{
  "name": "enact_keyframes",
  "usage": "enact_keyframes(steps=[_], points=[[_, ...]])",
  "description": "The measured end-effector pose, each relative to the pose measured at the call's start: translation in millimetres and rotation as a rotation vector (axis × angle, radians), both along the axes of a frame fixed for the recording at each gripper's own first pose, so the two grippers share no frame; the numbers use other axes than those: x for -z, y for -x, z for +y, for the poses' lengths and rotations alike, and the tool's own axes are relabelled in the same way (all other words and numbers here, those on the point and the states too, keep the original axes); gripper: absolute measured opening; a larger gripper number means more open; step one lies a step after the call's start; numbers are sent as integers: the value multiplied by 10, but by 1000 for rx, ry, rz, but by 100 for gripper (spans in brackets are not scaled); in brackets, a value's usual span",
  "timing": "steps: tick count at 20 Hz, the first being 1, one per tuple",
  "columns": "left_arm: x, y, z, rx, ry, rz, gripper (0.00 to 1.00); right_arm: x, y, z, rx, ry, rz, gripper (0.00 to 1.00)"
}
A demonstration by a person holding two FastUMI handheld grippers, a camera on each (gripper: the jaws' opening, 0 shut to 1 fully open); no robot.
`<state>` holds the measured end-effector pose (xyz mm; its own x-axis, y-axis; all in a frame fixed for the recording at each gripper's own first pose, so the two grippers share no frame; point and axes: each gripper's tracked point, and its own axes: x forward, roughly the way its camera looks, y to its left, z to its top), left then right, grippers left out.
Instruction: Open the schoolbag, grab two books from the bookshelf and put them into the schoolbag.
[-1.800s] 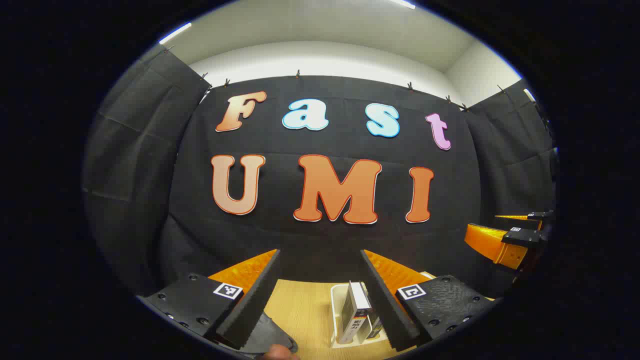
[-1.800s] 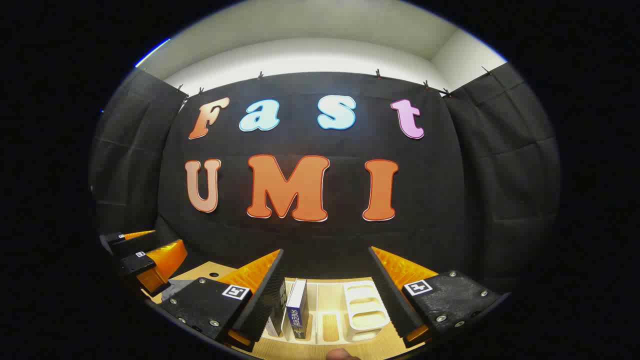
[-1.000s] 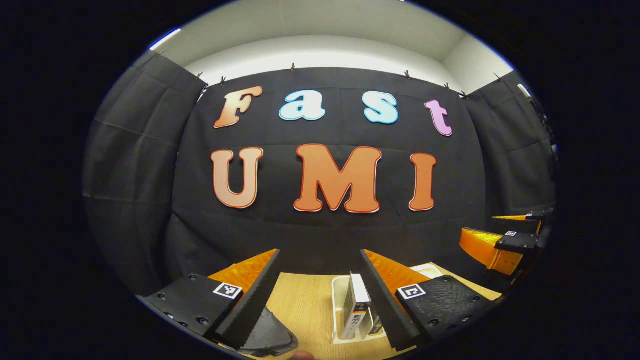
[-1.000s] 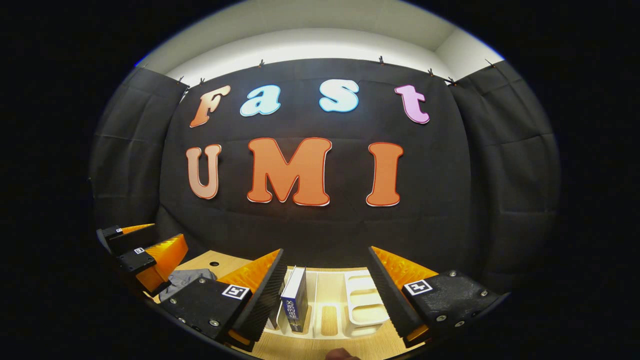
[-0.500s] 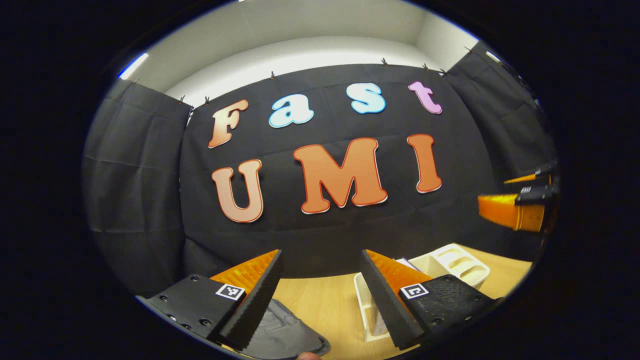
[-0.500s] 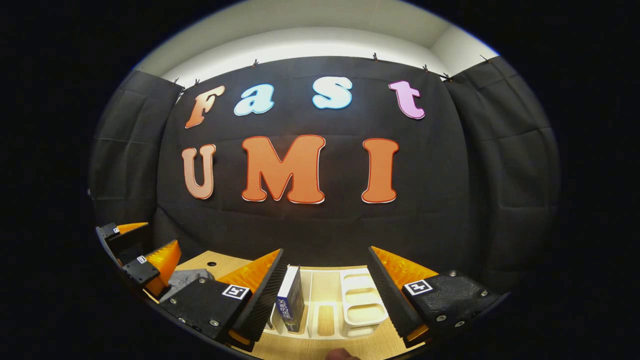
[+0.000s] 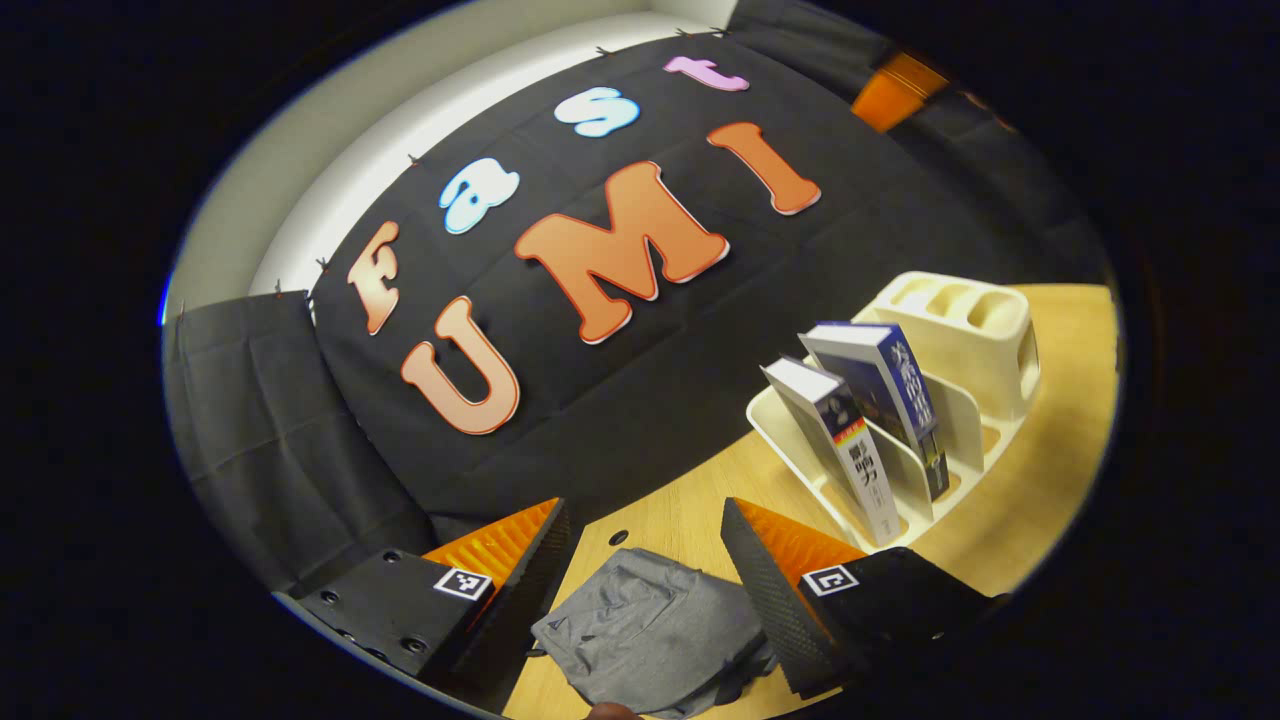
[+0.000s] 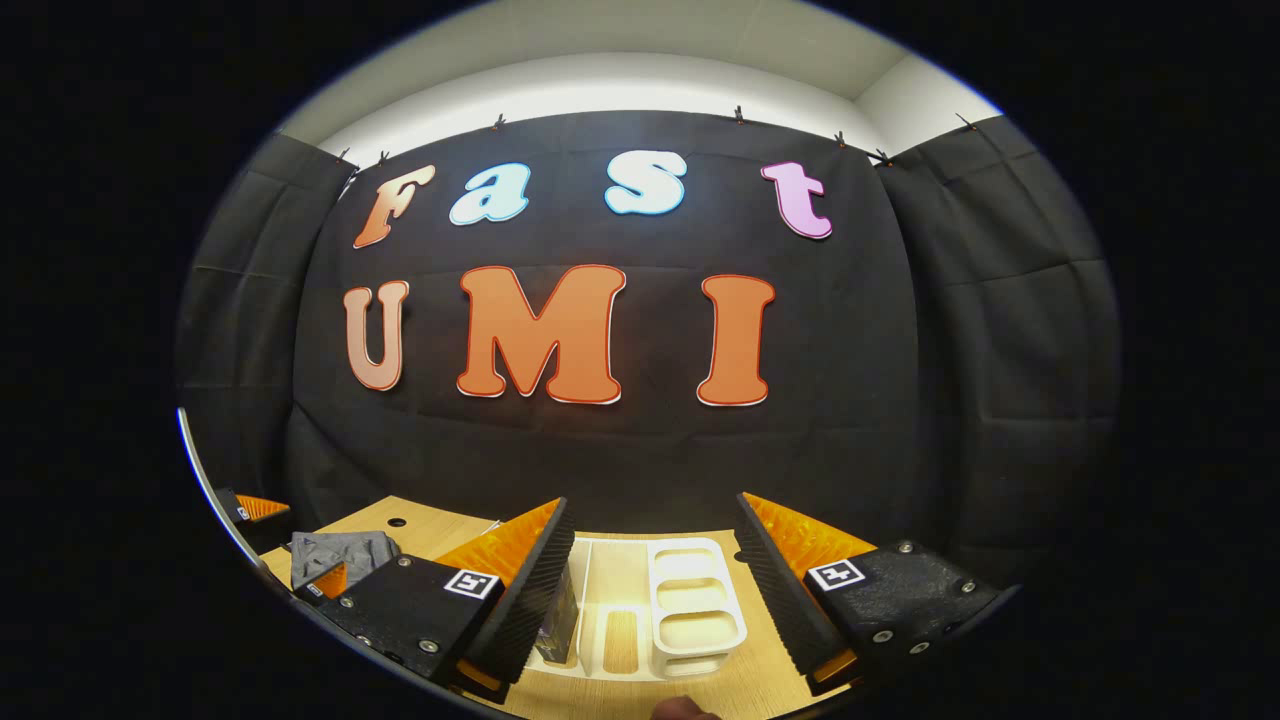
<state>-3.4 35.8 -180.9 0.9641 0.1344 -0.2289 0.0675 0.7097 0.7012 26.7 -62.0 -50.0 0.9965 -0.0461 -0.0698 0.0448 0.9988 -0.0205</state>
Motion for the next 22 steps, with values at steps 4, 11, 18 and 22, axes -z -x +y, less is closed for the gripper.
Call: enact_keyframes(steps=[4, 11, 18, 22], points=[[443, 94, 166, -12, -110, 88, 97, 25, 20, -67, 4, 16, 4, 96], [1162, 363, 512, -16, -303, 239, 96, 96, 31, -189, 12, 32, 14, 96], [1625, 575, 888, -60, -418, 362, 96, 116, 20, -308, 23, 30, 16, 96], [1637, 534, 1162, -141, -472, 364, 94, 154, 22, -343, 19, 28, 25, 96]])
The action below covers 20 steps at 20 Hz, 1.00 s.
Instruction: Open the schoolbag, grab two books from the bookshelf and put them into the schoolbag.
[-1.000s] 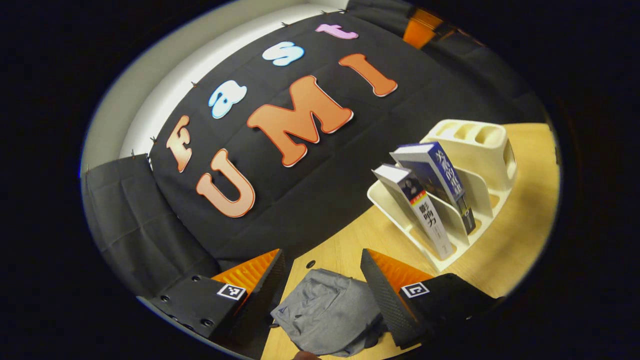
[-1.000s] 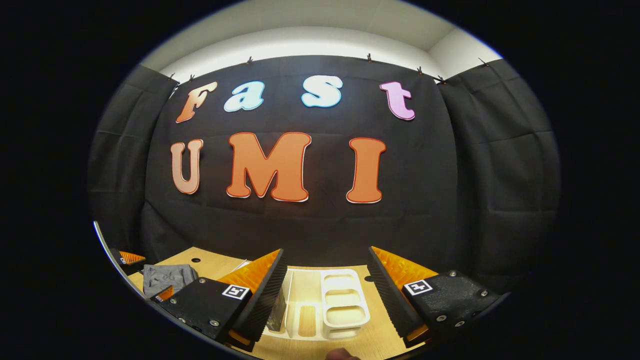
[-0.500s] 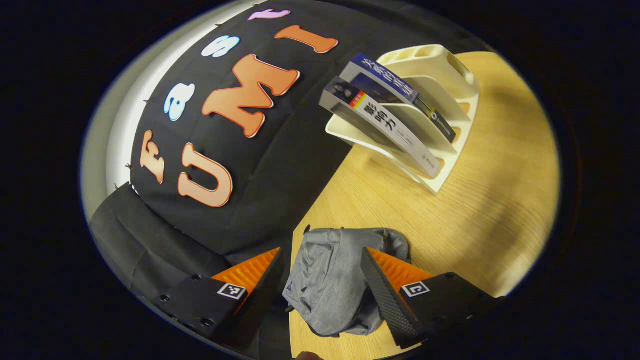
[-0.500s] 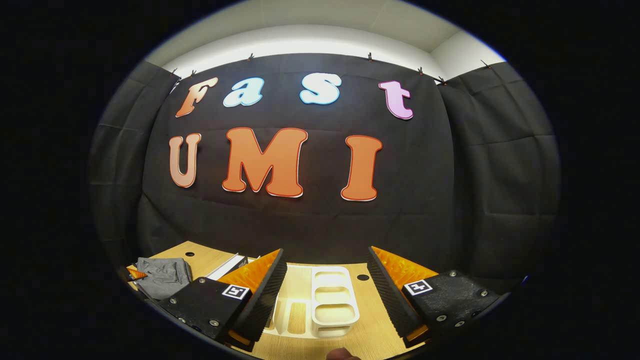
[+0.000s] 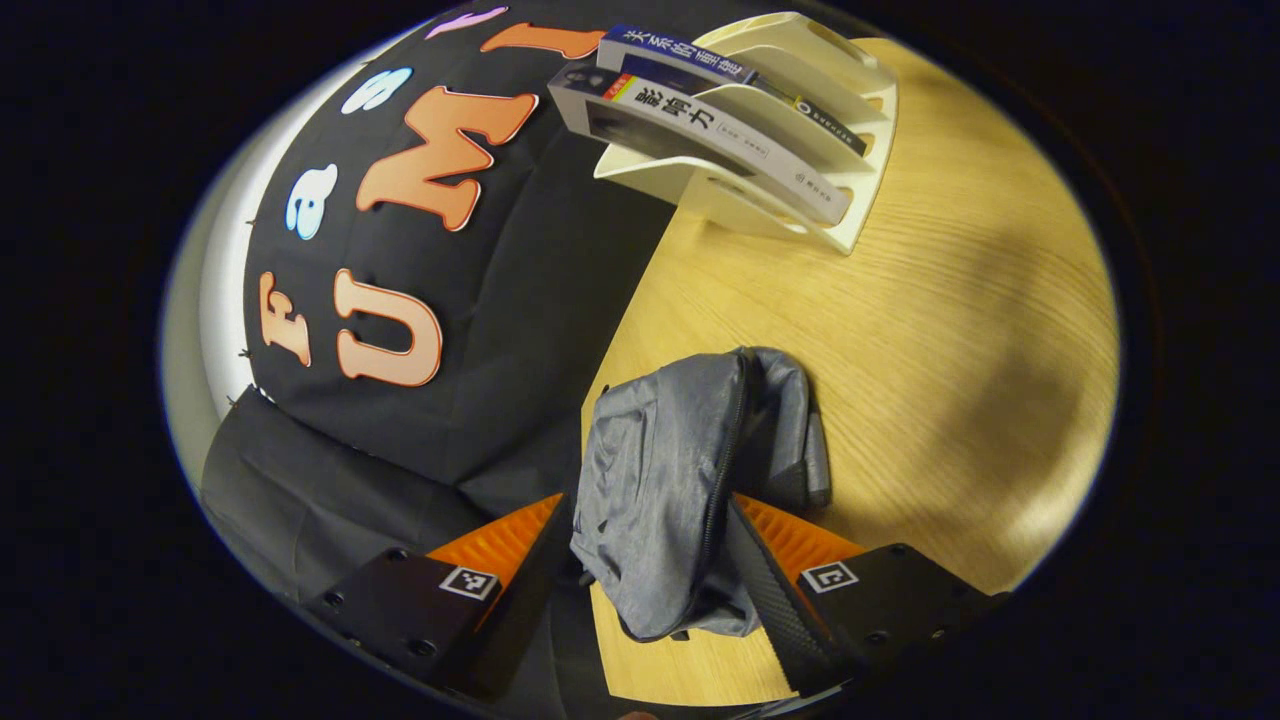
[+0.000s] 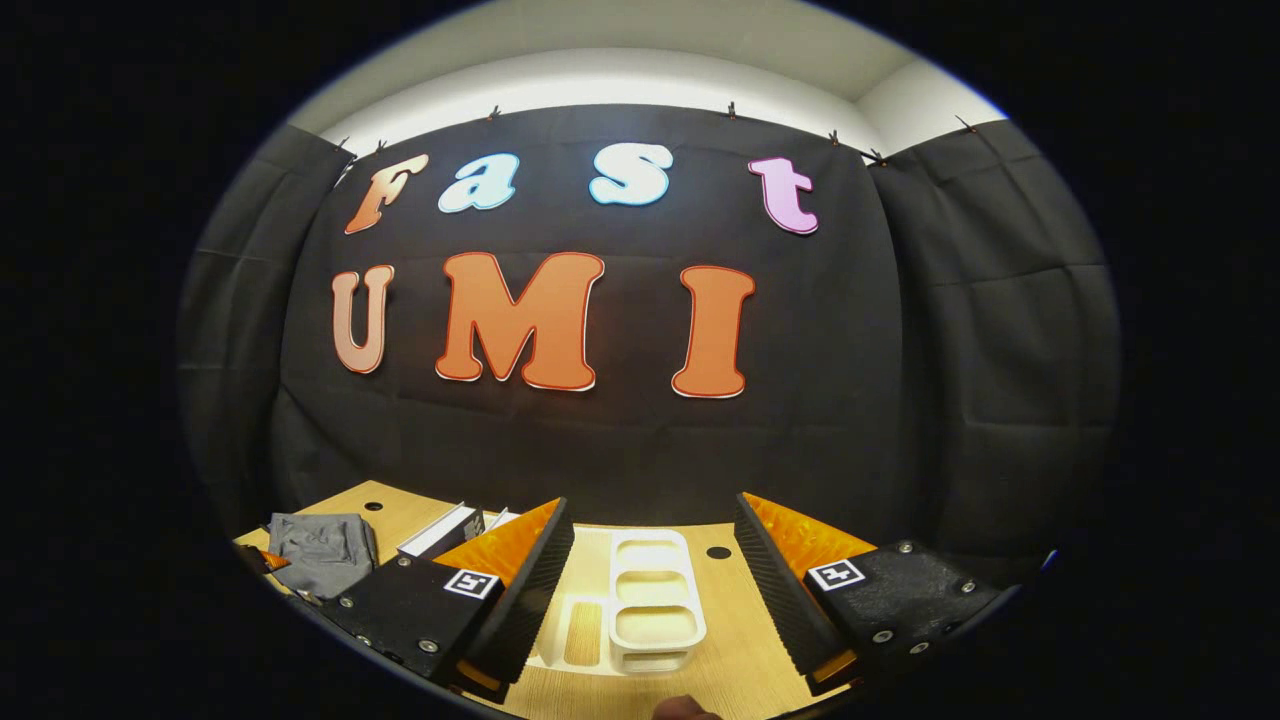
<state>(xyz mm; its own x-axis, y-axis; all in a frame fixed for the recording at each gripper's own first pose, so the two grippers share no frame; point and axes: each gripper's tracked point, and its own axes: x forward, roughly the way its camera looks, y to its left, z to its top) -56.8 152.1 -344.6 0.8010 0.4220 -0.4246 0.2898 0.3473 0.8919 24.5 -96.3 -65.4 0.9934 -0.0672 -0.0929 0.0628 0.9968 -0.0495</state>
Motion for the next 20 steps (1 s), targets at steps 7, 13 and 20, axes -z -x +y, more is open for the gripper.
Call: enact_keyframes(steps=[7, 13, 20], points=[[121, -159, 188, -36, -4, 37, 63, 20, 38, 55, -39, 8, 10, 96], [177, -344, 356, -37, 109, 89, 23, 74, 35, 210, -18, 28, 33, 96], [5, -402, 467, 9, 384, 191, 8, 153, -124, 742, 80, -8, 73, 96]])
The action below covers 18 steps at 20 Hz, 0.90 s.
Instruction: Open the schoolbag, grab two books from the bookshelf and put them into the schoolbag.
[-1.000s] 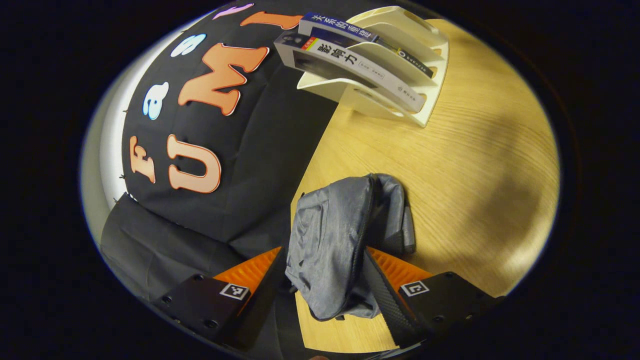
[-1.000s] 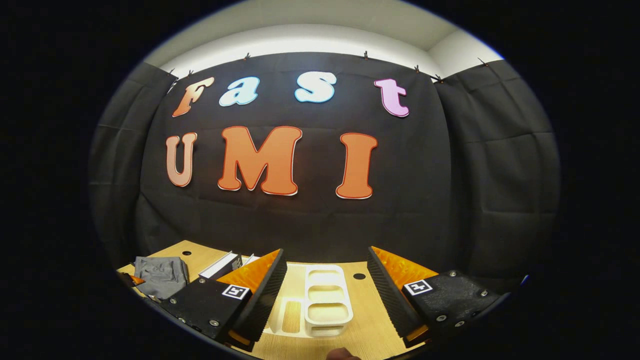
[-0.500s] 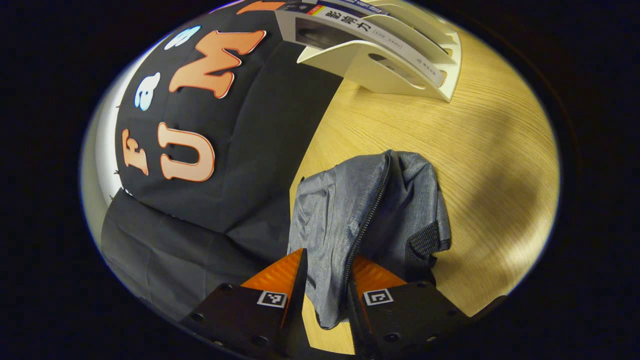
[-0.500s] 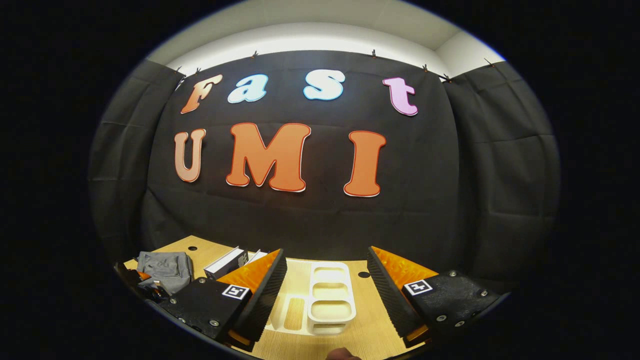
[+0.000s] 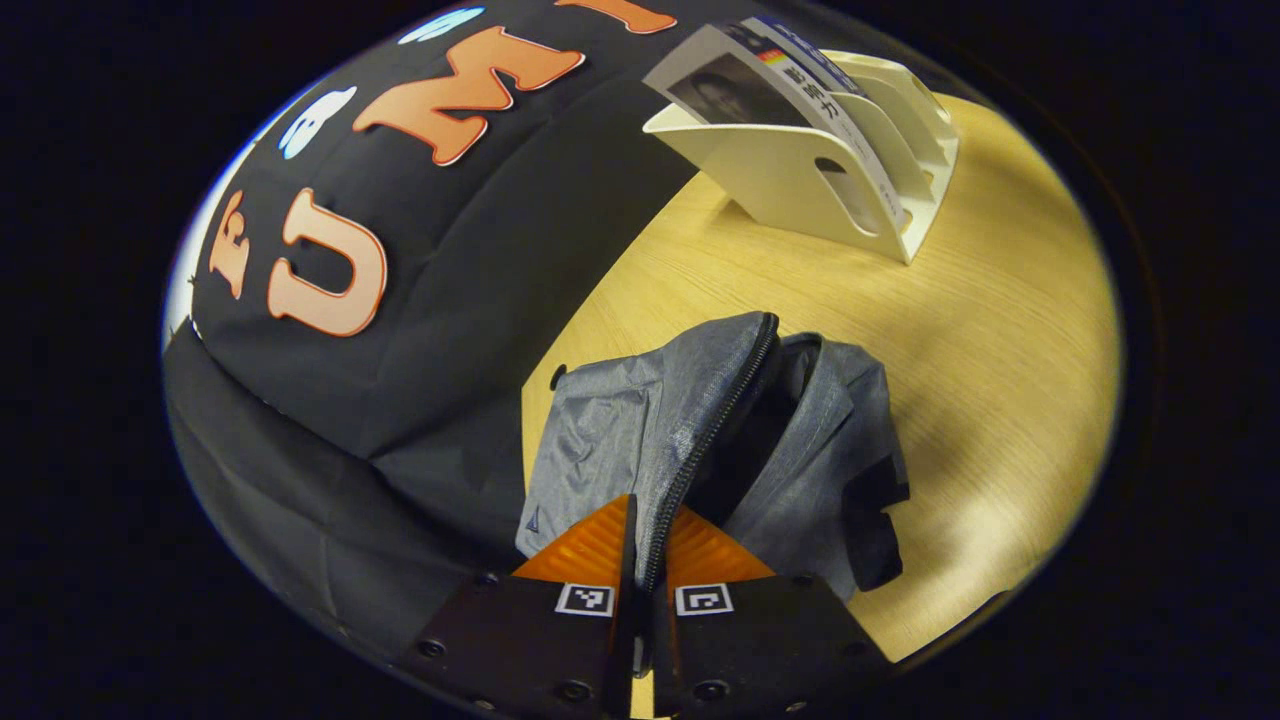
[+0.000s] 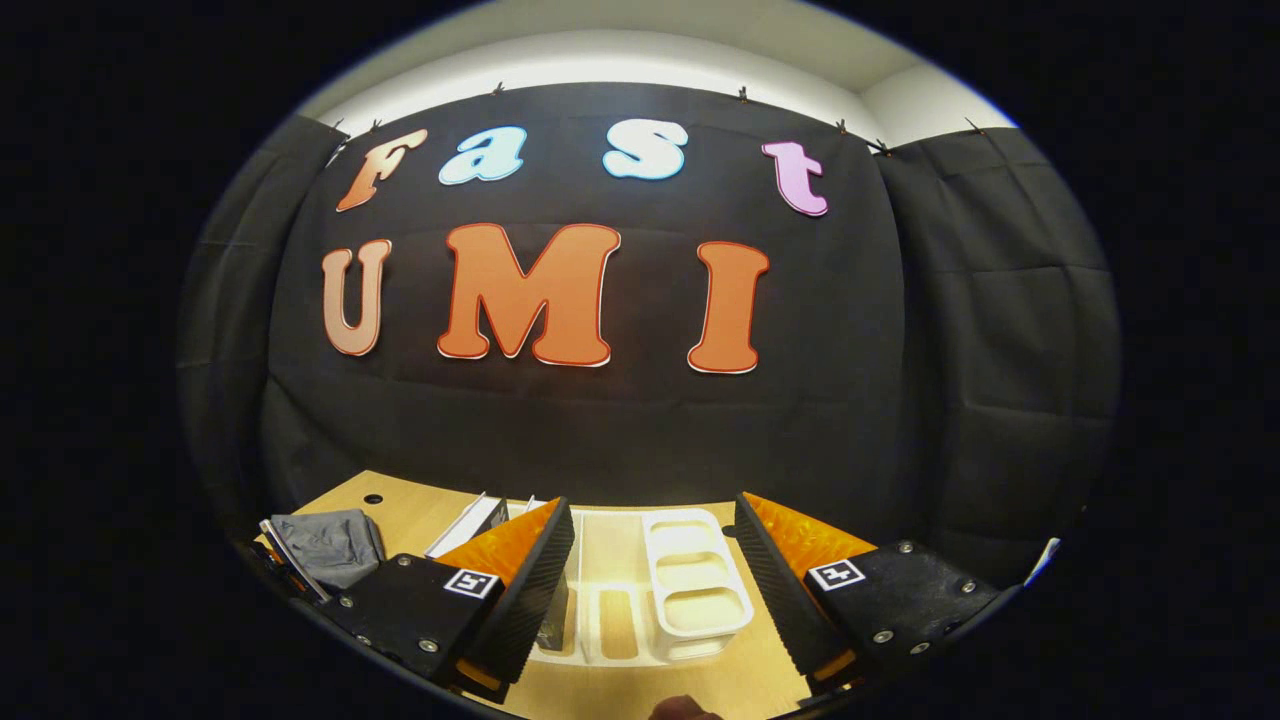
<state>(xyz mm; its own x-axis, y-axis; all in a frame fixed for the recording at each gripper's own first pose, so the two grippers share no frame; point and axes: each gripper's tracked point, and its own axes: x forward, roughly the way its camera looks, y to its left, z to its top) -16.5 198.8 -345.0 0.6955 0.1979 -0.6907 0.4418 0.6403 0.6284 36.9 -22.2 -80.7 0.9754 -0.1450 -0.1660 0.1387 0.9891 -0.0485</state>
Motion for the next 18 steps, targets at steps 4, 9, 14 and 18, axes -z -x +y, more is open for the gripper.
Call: enact_keyframes(steps=[4, 9, 14, 18], points=[[-156, -102, 9, 6, 188, 86, 7, -44, -69, 353, 42, 23, 8, 96], [-421, -248, 79, 42, 374, 203, 6, -62, -174, 767, 62, 48, 38, 96], [-624, -352, 116, 106, 509, 317, 6, -3, -259, 1098, 64, 71, 118, 97], [-833, -469, 207, 109, 617, 417, 6, 97, -356, 1255, 72, 30, 244, 97]])
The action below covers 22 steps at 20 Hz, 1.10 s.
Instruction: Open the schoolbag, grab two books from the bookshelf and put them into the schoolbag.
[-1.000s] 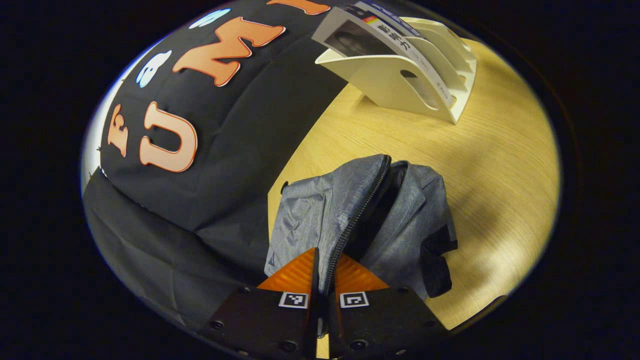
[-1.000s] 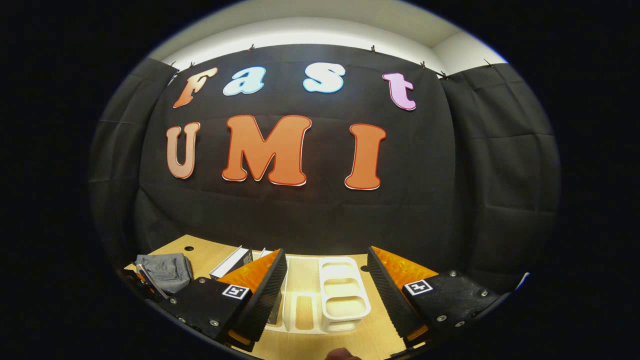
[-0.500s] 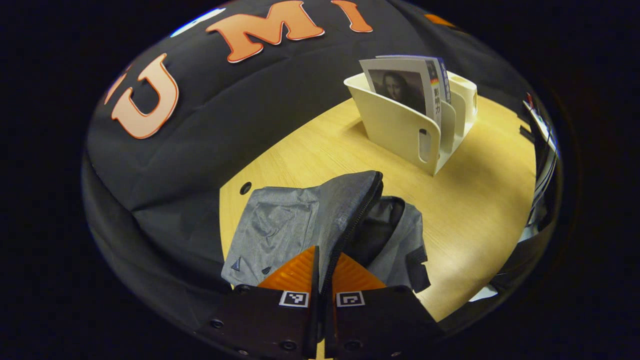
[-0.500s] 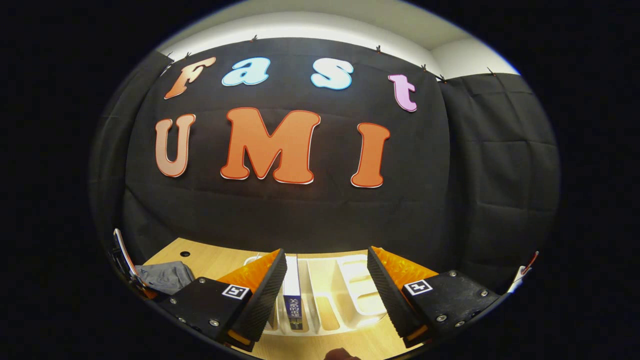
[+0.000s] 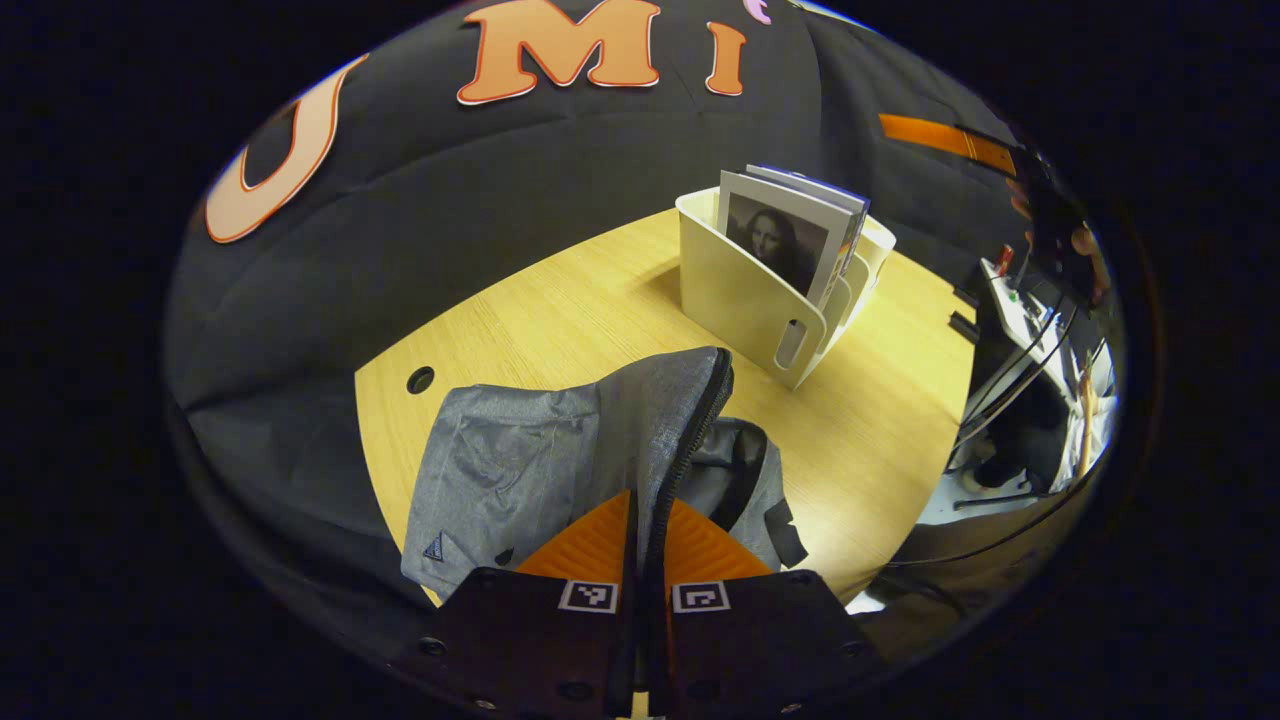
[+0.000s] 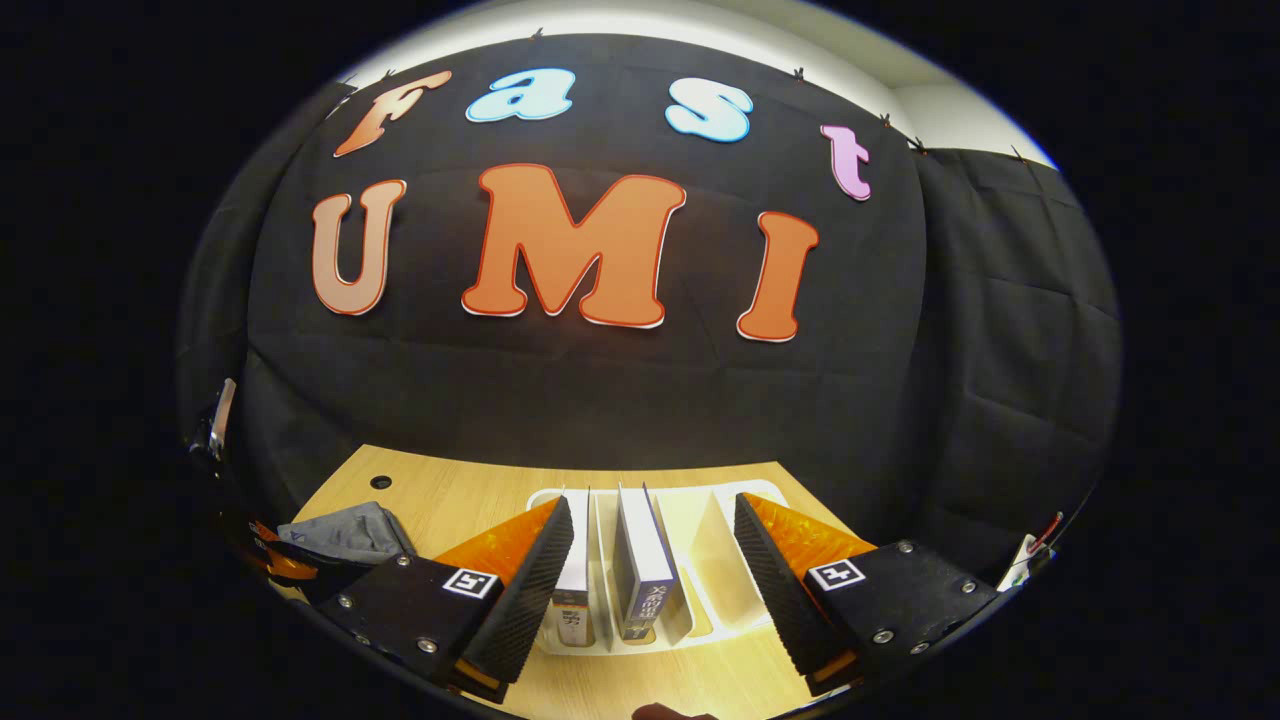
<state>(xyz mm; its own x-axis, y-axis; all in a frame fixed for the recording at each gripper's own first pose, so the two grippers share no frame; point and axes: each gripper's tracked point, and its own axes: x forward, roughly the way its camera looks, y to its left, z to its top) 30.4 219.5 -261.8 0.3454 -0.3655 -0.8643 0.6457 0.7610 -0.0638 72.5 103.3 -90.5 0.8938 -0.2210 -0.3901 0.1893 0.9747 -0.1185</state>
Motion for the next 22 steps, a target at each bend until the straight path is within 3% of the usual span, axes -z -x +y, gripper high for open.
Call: enact_keyframes(steps=[7, 16, 22], points=[[-383, -303, 159, 20, 84, 158, 6, 261, -280, 201, -4, -153, 264, 97], [-581, -476, 20, 106, 38, 234, 6, 615, -619, 442, -98, -165, 561, 97], [-528, -526, -54, 99, 25, 256, 6, 1177, -828, 419, -52, -199, 772, 90]])
